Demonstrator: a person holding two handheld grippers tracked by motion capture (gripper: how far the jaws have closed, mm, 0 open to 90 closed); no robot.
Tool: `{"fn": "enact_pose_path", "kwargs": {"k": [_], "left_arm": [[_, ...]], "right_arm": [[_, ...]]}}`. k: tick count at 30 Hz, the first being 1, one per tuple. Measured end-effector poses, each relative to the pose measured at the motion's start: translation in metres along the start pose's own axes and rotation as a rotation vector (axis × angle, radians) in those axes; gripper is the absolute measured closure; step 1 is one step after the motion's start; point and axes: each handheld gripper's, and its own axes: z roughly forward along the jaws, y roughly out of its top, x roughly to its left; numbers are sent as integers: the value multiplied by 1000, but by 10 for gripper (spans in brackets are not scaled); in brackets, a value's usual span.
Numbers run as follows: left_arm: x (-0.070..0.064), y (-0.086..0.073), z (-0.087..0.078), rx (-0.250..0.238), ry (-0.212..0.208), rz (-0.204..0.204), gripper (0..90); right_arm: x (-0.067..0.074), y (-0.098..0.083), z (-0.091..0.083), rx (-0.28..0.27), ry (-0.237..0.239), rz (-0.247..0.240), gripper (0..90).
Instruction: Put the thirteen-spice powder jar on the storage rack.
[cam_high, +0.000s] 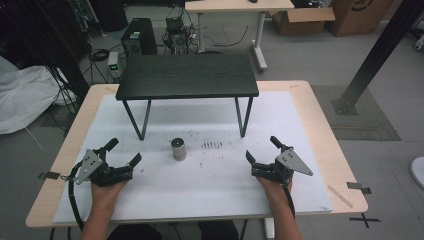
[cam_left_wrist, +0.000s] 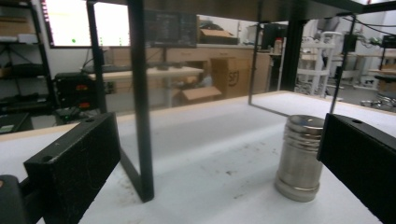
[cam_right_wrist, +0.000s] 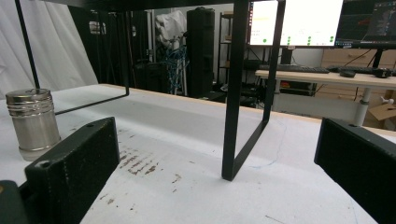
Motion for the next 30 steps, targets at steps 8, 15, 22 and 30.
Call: {"fn": "enact_pose_path", "kwargs": {"k": [8, 15, 22, 30], "left_arm": [[-2, 8, 6, 6, -36, -10, 3], [-8, 17, 21, 58, -112, -12, 2], [-15, 20, 35, 120, -171, -7, 2], [-23, 28, 54, 173, -228, -18, 3]], "right_arm": [[0, 0, 0, 2, 2, 1, 0], [0, 0, 0, 5, 4, 0, 0], [0, 0, 0, 4, 6, 2, 0], [0, 0, 0, 2, 7, 4, 0]]}}
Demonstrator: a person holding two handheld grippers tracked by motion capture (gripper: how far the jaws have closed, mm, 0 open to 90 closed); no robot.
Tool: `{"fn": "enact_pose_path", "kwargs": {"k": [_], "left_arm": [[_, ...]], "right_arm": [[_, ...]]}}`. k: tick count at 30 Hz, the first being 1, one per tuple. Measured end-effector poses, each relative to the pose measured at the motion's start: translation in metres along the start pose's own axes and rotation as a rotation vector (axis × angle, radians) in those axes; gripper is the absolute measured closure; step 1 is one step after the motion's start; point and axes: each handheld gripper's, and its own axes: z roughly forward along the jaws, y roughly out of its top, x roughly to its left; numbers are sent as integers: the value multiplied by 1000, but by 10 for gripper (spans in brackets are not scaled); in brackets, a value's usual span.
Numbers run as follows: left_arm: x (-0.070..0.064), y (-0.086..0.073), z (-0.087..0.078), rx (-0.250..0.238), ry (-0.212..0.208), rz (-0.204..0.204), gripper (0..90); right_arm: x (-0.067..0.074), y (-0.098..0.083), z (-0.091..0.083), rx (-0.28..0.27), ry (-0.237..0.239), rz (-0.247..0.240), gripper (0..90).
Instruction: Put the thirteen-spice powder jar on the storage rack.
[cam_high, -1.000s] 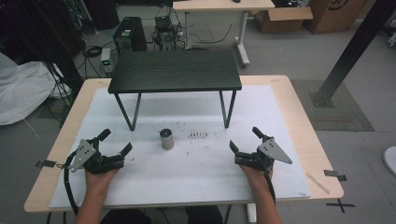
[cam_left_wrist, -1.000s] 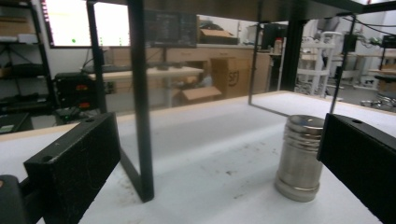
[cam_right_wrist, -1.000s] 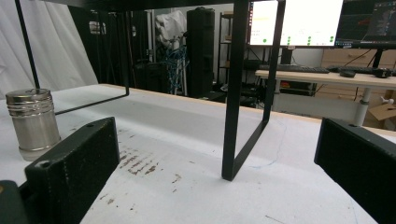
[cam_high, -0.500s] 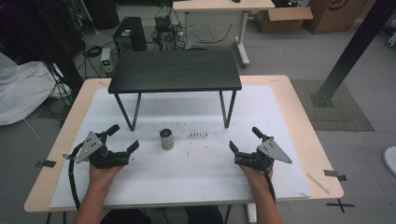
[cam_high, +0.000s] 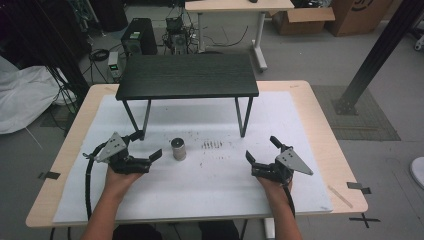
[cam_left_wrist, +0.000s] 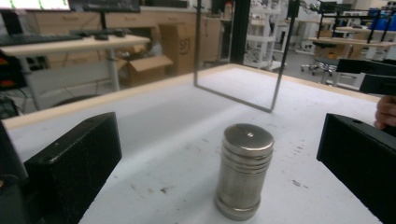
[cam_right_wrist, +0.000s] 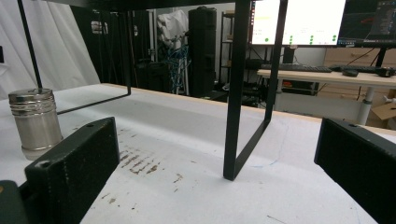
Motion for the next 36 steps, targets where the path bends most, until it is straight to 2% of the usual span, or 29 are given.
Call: {"fn": "enact_pose_path", "kwargs": {"k": [4, 8, 11, 14, 24, 36], "left_arm": [[-2, 3, 7, 35, -22, 0, 2], [-3, 4, 13, 52, -27, -4, 3], [-5, 5, 21, 89, -32, -3, 2], [-7, 5, 25, 103, -37, -1, 2], [-13, 5, 50, 185, -63, -22, 3], [-18, 2, 69, 243, -44, -11, 7]], "right_arm": [[0, 0, 0, 0, 1, 0, 0], [0, 0, 0, -1, 1, 0, 0], [-1, 0, 0, -2, 1, 5, 0], [-1, 0, 0, -2, 2, 5, 0], [0, 0, 0, -4, 1, 3, 0], [-1, 0, 0, -3, 1, 7, 0]]}}
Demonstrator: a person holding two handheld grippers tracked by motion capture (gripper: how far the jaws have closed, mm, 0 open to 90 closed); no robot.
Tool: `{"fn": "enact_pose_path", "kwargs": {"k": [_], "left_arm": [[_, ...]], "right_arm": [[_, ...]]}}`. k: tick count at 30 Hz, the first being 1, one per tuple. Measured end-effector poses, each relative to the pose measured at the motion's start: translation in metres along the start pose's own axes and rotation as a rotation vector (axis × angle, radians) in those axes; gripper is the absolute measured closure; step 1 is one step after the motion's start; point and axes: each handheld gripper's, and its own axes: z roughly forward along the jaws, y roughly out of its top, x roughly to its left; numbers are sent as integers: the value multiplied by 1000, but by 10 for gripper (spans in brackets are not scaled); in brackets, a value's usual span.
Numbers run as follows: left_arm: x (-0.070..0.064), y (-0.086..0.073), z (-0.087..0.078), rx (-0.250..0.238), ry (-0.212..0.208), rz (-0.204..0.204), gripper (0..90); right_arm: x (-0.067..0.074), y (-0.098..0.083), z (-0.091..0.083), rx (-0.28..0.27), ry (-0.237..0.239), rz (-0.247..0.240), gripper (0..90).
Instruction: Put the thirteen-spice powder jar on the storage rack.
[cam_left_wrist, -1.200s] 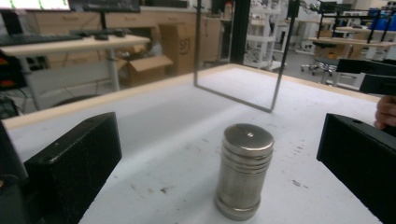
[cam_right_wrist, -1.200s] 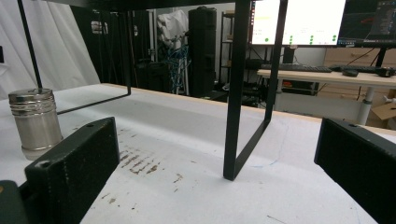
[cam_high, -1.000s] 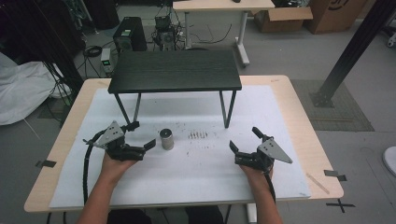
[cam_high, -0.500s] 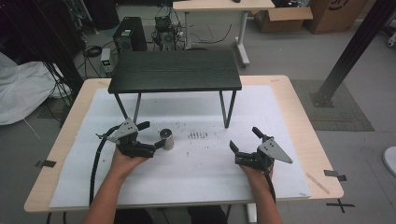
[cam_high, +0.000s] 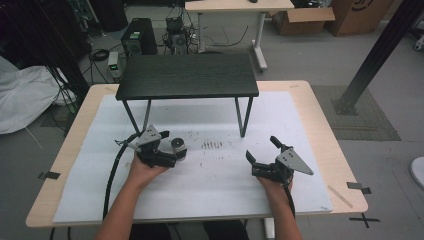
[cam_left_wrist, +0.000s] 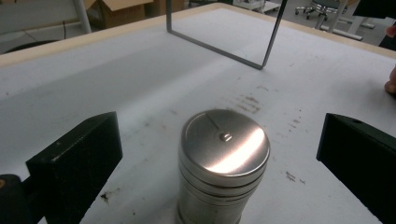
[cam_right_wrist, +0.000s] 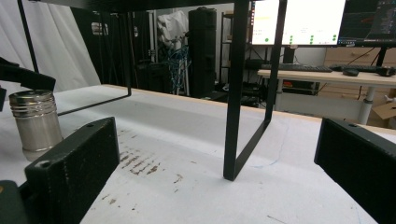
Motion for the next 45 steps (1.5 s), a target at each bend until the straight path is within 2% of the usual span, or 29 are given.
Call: {"fn": "enact_pose_path", "kwargs": {"k": [3, 7, 12, 17, 31, 40, 43, 45], "left_arm": [[0, -2, 4, 33, 10, -17, 11], [0, -3, 5, 50, 16, -17, 48], [0, -4, 3, 54, 15, -21, 128], [0, -4, 2, 59, 1, -6, 228], [0, -7, 3, 85, 0, 3, 351], [1, -7, 3, 76, 8, 14, 428], [-1, -6, 1, 70, 12, 40, 482], [-1, -6, 1, 72, 9, 38, 488]], "right_arm": [[0, 0, 0, 1, 0, 1, 0], [0, 0, 0, 2, 0, 1, 0], [0, 0, 0, 2, 0, 2, 0], [0, 0, 0, 3, 0, 1, 0], [0, 0, 1, 5, -1, 0, 0], [0, 0, 1, 7, -1, -1, 0], [0, 0, 1, 9, 0, -1, 0], [0, 0, 1, 9, -1, -1, 0]]}}
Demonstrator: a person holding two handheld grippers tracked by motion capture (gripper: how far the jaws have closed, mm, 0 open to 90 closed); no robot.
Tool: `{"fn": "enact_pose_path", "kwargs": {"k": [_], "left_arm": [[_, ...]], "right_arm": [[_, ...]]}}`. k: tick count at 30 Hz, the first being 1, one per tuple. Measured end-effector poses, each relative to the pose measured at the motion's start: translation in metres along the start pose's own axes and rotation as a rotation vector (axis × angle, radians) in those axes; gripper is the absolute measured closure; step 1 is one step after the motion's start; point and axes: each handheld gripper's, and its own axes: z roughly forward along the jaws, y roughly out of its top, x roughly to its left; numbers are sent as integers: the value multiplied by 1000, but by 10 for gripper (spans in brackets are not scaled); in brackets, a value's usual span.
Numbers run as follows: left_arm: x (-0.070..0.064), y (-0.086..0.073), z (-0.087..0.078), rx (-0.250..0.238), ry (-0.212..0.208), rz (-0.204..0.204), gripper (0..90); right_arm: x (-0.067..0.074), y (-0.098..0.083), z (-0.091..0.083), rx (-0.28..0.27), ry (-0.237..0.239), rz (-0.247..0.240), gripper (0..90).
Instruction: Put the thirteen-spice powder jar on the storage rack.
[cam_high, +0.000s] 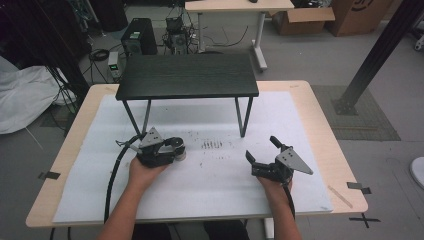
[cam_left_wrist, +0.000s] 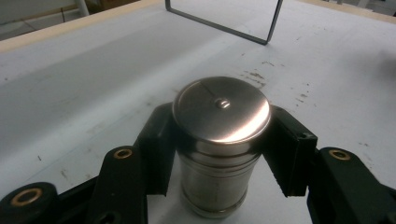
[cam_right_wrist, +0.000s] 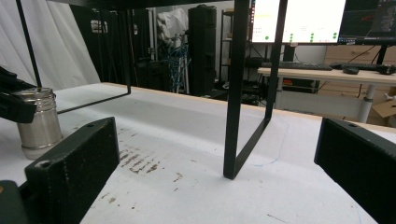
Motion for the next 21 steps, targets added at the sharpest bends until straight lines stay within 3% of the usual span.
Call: {"fn": "enact_pose_path", "kwargs": {"k": [5, 15, 18, 21], "left_arm": [[1, 1, -4, 6, -7, -6, 491], [1, 13, -25, -28, -19, -3, 492], [2, 18, -38, -58, -53, -12, 492], [2, 22, -43, -55, -66, -11, 492]], "right_arm": [[0, 0, 0, 1, 0, -1, 0], [0, 0, 0, 3, 0, -1, 0], [0, 0, 0, 2, 1, -1, 0], [0, 0, 0, 1, 1, -1, 0]]}}
